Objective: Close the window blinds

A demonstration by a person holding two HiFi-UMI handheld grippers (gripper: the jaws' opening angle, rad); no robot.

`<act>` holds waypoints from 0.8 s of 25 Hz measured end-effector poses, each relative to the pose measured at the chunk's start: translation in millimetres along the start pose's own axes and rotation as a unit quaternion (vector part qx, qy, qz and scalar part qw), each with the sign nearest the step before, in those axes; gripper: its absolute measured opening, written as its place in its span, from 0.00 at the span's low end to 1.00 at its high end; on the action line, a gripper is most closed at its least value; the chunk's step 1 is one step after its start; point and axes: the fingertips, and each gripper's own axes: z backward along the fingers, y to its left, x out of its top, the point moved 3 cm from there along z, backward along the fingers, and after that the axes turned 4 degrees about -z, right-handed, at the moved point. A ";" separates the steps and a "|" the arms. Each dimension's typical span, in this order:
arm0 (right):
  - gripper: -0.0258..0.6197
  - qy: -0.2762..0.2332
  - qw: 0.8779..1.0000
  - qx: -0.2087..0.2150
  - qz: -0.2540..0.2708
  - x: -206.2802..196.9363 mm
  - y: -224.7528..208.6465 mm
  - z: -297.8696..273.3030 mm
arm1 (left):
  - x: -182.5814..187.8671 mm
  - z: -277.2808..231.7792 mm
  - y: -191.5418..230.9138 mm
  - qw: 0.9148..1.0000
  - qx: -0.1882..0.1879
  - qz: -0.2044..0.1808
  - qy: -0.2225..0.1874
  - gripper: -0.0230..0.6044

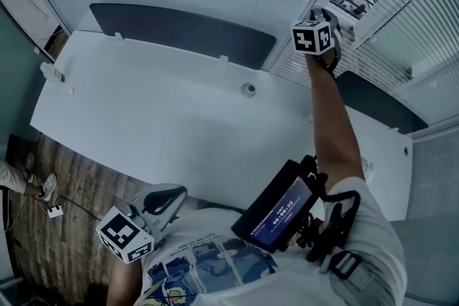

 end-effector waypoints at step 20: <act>0.23 -0.023 0.972 0.158 -0.173 -29.3 34.0 110.8 | 1.4 14.7 -7.0 1.000 -0.013 -0.023 -0.016 0.04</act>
